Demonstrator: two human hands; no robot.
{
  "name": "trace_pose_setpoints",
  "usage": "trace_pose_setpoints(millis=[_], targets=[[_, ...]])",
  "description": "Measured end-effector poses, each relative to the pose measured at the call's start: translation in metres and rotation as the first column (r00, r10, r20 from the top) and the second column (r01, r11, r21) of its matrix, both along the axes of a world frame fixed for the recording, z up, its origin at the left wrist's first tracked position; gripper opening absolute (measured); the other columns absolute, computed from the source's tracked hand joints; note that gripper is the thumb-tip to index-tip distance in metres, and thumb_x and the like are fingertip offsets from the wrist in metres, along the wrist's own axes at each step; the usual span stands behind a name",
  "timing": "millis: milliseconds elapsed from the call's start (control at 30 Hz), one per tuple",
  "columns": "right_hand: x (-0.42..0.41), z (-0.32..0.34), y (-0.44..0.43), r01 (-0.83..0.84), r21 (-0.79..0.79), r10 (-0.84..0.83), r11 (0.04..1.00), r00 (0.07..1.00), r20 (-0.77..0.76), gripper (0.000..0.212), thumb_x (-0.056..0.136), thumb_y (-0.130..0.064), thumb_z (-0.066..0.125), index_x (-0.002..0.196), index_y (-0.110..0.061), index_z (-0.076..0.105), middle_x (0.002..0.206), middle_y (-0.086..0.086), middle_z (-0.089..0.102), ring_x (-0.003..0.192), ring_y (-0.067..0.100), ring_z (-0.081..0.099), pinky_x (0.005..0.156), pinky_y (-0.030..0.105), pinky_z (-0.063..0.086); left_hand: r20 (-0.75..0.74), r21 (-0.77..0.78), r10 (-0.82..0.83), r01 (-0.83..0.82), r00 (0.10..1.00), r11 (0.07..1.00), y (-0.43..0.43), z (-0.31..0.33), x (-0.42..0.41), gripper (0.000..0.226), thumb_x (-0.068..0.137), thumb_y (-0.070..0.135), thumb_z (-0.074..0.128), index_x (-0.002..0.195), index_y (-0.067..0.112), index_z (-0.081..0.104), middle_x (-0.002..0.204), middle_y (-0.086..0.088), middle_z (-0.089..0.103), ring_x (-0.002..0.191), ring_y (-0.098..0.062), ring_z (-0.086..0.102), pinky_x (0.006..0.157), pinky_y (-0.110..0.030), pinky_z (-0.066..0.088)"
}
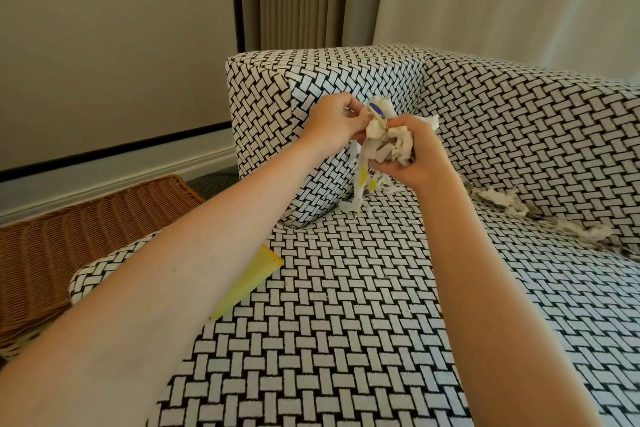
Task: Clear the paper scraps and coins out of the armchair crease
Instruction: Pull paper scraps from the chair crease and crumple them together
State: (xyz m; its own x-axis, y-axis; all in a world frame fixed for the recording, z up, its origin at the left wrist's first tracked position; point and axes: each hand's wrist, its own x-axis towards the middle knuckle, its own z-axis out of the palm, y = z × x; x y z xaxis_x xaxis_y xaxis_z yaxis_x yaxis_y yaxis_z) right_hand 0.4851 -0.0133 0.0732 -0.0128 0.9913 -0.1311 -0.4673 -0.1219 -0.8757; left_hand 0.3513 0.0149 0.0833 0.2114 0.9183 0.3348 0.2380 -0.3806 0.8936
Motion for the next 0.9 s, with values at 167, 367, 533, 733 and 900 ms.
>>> trace_pose_setpoints(millis=[167, 367, 533, 733, 900], targets=[[-0.003, -0.007, 0.003, 0.041, 0.002, -0.041, 0.999, 0.999, -0.001, 0.008, 0.085, -0.007, 0.047, 0.085, -0.007, 0.054, 0.076, 0.007, 0.056, 0.063, 0.015, 0.054, 0.052, 0.022, 0.050, -0.125, 0.110, 0.091, -0.078, 0.988, 0.991, -0.005, -0.009, -0.002, 0.008, 0.084, 0.022, 0.065, 0.086, 0.017, 0.058, 0.077, 0.012, 0.056, 0.075, -0.007, 0.055, 0.075, -0.026, 0.048], [-0.008, -0.013, -0.002, 0.127, -0.065, -0.131, 0.990, 0.990, -0.045, 0.008, 0.085, -0.004, 0.049, 0.077, -0.005, 0.052, 0.075, 0.009, 0.053, 0.059, 0.015, 0.048, 0.045, 0.019, 0.048, 0.073, -0.400, -0.054, 0.079, 0.996, 0.913, -0.022, -0.039, 0.008, 0.022, 0.096, 0.026, 0.039, 0.113, 0.013, 0.041, 0.106, -0.006, 0.052, 0.097, -0.020, 0.050, 0.074, -0.030, 0.042], [-0.012, -0.018, -0.004, 0.130, -0.083, -0.139, 0.988, 0.985, -0.105, 0.006, 0.086, -0.006, 0.049, 0.081, -0.006, 0.051, 0.076, 0.007, 0.050, 0.058, 0.014, 0.046, 0.047, 0.020, 0.048, 0.351, -0.616, -0.191, 0.380, 0.917, 0.690, -0.040, -0.073, 0.004, 0.027, 0.095, 0.026, 0.034, 0.122, 0.020, 0.038, 0.116, -0.010, 0.061, 0.107, -0.026, 0.053, 0.093, -0.043, 0.032], [-0.005, -0.027, -0.011, 0.076, -0.081, -0.064, 0.994, 0.988, 0.139, 0.004, 0.085, -0.012, 0.053, 0.082, -0.010, 0.053, 0.077, 0.006, 0.053, 0.058, 0.012, 0.048, 0.053, 0.020, 0.044, 0.216, -0.694, -0.080, 0.211, 0.973, 0.689, -0.043, -0.072, -0.003, 0.026, 0.097, 0.023, 0.038, 0.082, 0.014, 0.058, 0.054, 0.003, 0.046, 0.050, -0.011, 0.040, 0.057, -0.024, 0.037], [0.009, -0.042, -0.017, -0.021, -0.148, 0.061, 0.989, 0.961, 0.271, 0.008, 0.083, -0.017, 0.056, 0.081, -0.011, 0.052, 0.074, 0.005, 0.056, 0.054, 0.011, 0.046, 0.035, 0.016, 0.038, 0.502, -0.762, 0.198, 0.323, 0.842, 0.561, -0.031, -0.064, -0.014, 0.048, 0.094, 0.053, 0.027, 0.111, 0.014, 0.051, 0.097, -0.017, 0.056, 0.084, -0.033, 0.058, 0.077, -0.054, 0.044]])
